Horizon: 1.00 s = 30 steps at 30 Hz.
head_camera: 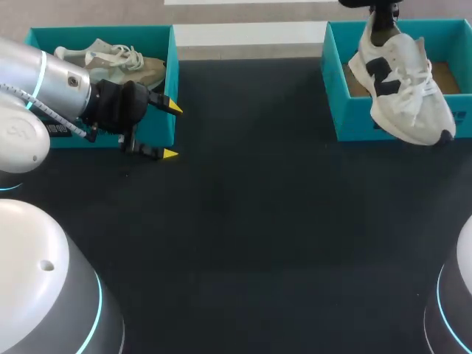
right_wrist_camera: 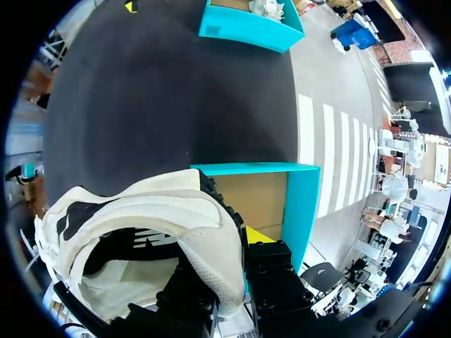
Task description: Take the shoe out of the shoebox, open the shoe tongue, remove and reinsert the insole, then place the shoe into the shoebox
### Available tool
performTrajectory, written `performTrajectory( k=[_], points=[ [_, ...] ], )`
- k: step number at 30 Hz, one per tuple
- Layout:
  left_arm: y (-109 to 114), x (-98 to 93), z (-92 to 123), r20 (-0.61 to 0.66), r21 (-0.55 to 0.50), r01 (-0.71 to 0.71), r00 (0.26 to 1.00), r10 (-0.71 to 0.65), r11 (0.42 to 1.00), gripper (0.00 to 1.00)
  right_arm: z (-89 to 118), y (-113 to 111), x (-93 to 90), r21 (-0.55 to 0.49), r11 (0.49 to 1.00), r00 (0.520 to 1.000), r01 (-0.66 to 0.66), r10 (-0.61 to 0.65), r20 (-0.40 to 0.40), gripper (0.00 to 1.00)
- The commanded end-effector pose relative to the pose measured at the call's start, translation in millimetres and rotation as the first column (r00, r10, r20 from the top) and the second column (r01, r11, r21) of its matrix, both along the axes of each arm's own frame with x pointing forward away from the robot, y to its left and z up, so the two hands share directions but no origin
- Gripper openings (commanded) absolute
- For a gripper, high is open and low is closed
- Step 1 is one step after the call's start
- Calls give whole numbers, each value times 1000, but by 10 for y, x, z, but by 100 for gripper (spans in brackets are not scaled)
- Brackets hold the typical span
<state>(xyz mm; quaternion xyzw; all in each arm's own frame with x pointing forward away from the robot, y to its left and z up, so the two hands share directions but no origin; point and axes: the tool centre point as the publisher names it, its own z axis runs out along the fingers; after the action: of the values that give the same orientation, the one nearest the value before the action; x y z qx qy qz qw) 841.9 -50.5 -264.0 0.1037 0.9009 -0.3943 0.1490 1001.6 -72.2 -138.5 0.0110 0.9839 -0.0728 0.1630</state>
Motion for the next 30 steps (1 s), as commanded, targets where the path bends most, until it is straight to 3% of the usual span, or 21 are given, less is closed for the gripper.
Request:
performTrajectory(
  k=[1,6,20,30],
  points=[
    [-3,-10,6,0,5,-2,1000,2,1000,100,10,-4,0,1,1000,1000,-2,2,-1,0],
    [-3,-10,6,0,5,-2,1000,2,1000,100,-20,-113,54,21,999,999,34,-34,-4,0],
    [-3,-10,6,0,5,-2,1000,2,1000,100,-126,-1349,516,15,994,994,109,-108,-9,0],
    [-3,-10,6,0,5,-2,1000,2,1000,100,-229,-2104,731,-81,984,986,158,-161,-35,0]
  ],
)
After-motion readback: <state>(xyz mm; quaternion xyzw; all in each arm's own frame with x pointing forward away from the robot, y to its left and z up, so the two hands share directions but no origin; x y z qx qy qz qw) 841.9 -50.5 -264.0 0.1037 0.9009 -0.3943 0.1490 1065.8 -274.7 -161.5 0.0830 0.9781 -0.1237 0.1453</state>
